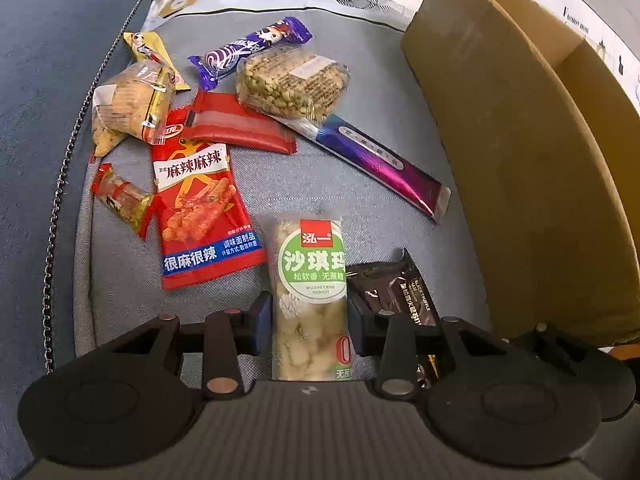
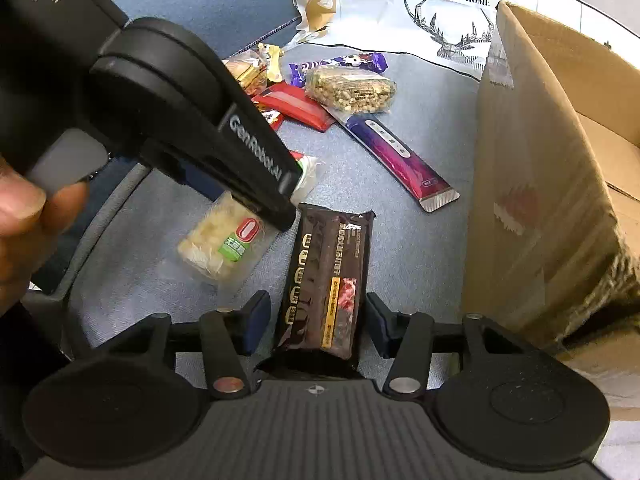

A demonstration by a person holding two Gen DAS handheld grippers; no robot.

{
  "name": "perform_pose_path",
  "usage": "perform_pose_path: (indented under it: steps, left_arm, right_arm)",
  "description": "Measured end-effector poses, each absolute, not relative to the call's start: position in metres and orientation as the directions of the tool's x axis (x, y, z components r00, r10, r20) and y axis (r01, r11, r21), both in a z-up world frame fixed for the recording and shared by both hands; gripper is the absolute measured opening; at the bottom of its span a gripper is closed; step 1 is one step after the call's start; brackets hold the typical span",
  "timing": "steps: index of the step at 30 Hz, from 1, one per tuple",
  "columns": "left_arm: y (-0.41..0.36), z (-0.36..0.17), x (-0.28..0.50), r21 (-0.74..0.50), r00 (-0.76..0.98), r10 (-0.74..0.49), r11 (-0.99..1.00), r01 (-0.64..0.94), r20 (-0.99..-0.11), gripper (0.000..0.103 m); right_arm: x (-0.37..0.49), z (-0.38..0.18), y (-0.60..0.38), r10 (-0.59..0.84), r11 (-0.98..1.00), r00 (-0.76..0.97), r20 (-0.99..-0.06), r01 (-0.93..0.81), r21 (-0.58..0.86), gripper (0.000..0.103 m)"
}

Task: Organize snacks
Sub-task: 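Grasp the green-labelled pastry pack with left tool while right tool grasps dark chocolate bar, then carry the pastry pack and chocolate bar over the cardboard box with both tools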

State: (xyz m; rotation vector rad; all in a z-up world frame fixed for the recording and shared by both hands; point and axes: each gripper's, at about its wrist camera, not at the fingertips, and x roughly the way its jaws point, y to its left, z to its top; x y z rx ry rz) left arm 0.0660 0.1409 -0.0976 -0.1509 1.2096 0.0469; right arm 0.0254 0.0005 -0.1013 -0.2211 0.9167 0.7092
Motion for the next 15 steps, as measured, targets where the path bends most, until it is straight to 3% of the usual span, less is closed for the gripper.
perform_pose_path:
  steps: [4,7,15]
  left_arm:
    - [0.14,-0.1,0.067,-0.082,0.345,-0.04,0.991,-0.108,-0.938,0.042]
    - [0.138,-0.1,0.065,-0.065,0.345,-0.028,0.993,-0.098,-0.938,0.042]
    - [0.141,-0.084,0.062,-0.1,0.432,-0.04,0.988,-0.117,-0.901,0.04]
  right_arm:
    - [0.025,-0.101,0.001,0.46,0.752,0.415,-0.785,-0.652,0.096,0.052]
    - [0.025,-0.099,-0.001,0.46,0.755,0.423,-0.781,-0.65,0.092,0.042]
    - [0.02,-0.091,-0.005,0.476,0.753,0.453,-0.754,-0.652,0.083,0.041]
